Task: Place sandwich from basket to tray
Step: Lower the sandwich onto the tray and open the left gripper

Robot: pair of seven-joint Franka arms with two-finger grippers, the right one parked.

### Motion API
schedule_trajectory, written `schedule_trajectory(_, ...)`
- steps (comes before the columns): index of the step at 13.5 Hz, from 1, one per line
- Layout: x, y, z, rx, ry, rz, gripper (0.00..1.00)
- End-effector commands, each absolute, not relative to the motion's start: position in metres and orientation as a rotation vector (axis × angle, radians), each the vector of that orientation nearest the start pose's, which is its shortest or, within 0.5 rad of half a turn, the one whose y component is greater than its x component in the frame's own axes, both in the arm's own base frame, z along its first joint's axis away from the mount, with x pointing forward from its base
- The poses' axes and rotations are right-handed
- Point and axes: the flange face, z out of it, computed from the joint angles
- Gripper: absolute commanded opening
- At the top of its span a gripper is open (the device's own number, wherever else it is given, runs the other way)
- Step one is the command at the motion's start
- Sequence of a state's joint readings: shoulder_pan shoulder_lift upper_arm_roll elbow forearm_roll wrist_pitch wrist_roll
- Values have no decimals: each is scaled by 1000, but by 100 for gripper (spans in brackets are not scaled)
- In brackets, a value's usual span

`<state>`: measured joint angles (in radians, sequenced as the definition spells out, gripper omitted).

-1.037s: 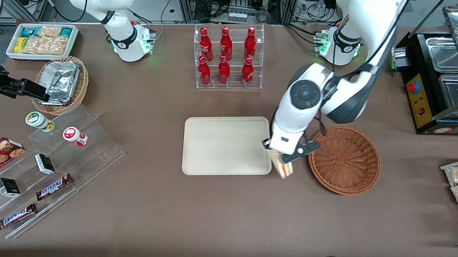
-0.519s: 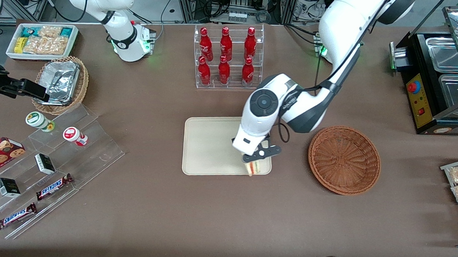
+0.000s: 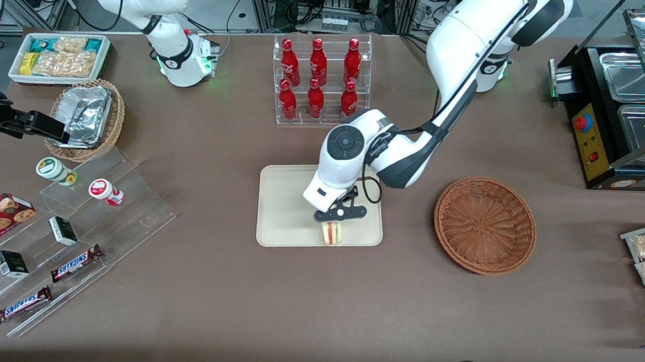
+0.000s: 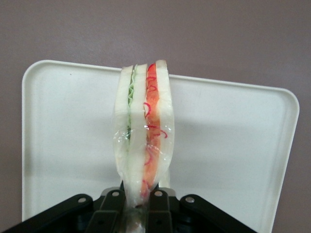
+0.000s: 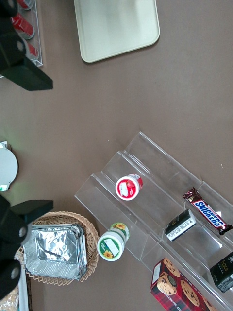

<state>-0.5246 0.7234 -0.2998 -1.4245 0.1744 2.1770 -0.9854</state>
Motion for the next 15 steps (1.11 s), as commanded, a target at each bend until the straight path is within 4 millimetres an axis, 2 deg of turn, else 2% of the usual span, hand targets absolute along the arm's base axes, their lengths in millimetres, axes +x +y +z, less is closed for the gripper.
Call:
schedule_trajectory(1, 523, -517, 275, -3211, -92, -16, 0)
schedule_trajectory(3, 521, -518, 261, -3204, -78, 8, 0)
schedule_trajectory(4, 514, -524, 257, -3202, -58, 15, 0)
schedule_trajectory(8, 509, -531, 247, -3213, -60, 13, 0)
schedule_trajectory(9, 508, -532, 246, -3212, -60, 15, 9)
schedule_trajectory(10, 508, -532, 245, -3211, -60, 17, 43)
schedule_trajectory(11, 508, -532, 243, -3208, -57, 20, 87)
schedule_trajectory(12, 508, -532, 243, -3208, -57, 20, 100)
schedule_trajectory(15, 508, -532, 243, -3209, -63, 21, 100)
